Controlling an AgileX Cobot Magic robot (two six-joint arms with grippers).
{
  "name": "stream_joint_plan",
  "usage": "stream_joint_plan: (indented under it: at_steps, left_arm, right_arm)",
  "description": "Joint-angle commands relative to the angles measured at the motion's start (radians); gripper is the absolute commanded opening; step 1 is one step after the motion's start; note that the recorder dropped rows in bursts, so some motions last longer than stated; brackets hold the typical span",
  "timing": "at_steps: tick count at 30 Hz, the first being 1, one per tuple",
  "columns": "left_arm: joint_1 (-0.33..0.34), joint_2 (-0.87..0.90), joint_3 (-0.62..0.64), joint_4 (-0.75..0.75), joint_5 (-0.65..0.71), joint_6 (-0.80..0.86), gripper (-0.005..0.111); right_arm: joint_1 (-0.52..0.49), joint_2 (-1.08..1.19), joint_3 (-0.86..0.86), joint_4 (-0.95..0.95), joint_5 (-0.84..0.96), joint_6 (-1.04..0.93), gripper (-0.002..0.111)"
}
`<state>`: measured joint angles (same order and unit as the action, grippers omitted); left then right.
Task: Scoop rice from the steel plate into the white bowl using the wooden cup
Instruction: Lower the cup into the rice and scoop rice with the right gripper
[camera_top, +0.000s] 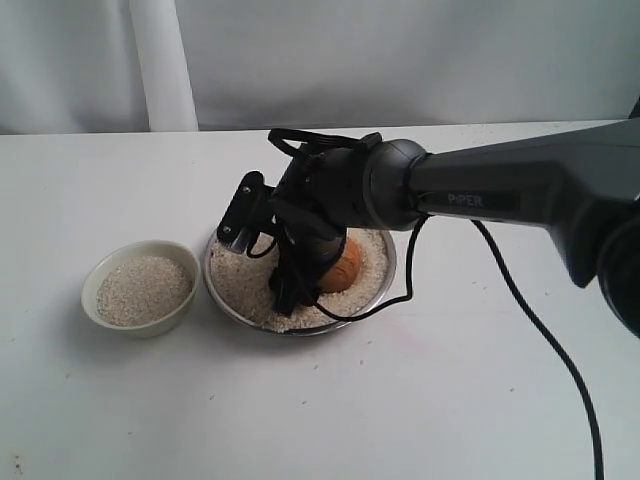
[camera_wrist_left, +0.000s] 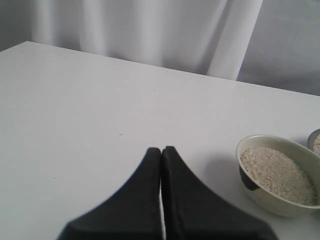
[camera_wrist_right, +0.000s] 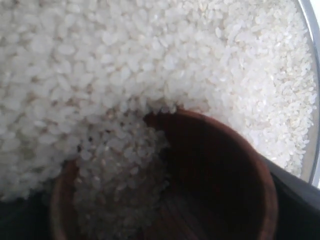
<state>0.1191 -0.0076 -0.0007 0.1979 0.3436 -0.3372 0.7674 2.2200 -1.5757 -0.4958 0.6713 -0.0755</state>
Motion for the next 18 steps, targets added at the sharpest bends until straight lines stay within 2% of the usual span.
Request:
stream_joint_plan:
  at_steps: [1, 18]
  left_arm:
    - [-0.001, 0.008, 0.001, -0.005, -0.007, -0.002, 0.0]
    - [-0.001, 0.008, 0.001, -0.005, -0.007, -0.002, 0.0]
  right_arm:
    - [-0.002, -0.022, 0.003, 0.046, -0.055, 0.017, 0.0]
    - [-0.026, -0.066, 0.003, 0.096, -0.06, 0.03, 0.0]
